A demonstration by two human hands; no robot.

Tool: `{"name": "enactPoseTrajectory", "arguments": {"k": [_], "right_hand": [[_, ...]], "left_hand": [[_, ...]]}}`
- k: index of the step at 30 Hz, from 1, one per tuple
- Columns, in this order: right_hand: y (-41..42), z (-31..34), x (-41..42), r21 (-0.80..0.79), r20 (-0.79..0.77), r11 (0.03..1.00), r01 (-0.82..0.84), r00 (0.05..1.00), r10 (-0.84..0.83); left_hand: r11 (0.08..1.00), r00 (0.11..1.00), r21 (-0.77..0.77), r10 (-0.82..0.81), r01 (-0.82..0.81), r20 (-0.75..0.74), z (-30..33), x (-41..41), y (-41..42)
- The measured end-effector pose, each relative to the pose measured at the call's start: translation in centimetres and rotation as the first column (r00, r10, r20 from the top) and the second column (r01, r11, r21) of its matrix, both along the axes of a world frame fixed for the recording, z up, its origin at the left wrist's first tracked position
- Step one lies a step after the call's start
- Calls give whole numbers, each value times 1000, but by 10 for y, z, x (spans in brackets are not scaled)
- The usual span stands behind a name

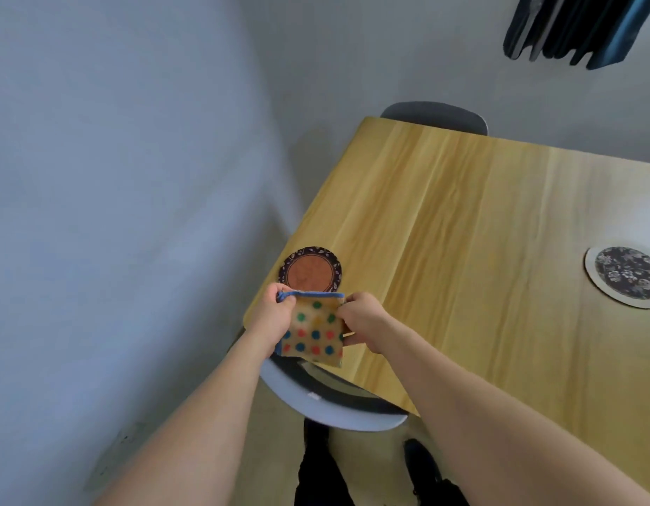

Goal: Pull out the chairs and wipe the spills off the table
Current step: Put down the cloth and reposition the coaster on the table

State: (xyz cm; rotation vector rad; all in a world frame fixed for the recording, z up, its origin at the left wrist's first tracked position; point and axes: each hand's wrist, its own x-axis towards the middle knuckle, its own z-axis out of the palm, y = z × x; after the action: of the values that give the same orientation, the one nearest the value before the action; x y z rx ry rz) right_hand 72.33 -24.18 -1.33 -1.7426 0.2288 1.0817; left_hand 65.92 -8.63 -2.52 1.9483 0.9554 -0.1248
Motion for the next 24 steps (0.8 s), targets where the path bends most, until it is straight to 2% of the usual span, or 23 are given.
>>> {"name": "enactPoseTrajectory", "arguments": {"k": [4, 10, 13, 18, 24], "right_hand": [[71, -39, -5, -49, -116, 996, 70, 990, -75], [132, -89, 3, -169, -154, 979, 116, 978, -142], [144, -105, 10, -254, -148, 958, 131, 974, -172], [150, -122, 13, -326, -55, 932, 157, 981, -185], [150, -121, 16, -356, -13, 923, 149, 986, -165]], "left_hand": [[989, 978, 17, -143, 147, -152, -29, 12, 78], [960, 924, 11, -268, 281, -271, -69, 41, 139], [939, 895, 1, -327, 344, -303, -86, 54, 148], [902, 865, 47, -396, 430, -308, -100, 70, 149], [894, 857, 40, -413, 445, -306, -103, 75, 153]]}}
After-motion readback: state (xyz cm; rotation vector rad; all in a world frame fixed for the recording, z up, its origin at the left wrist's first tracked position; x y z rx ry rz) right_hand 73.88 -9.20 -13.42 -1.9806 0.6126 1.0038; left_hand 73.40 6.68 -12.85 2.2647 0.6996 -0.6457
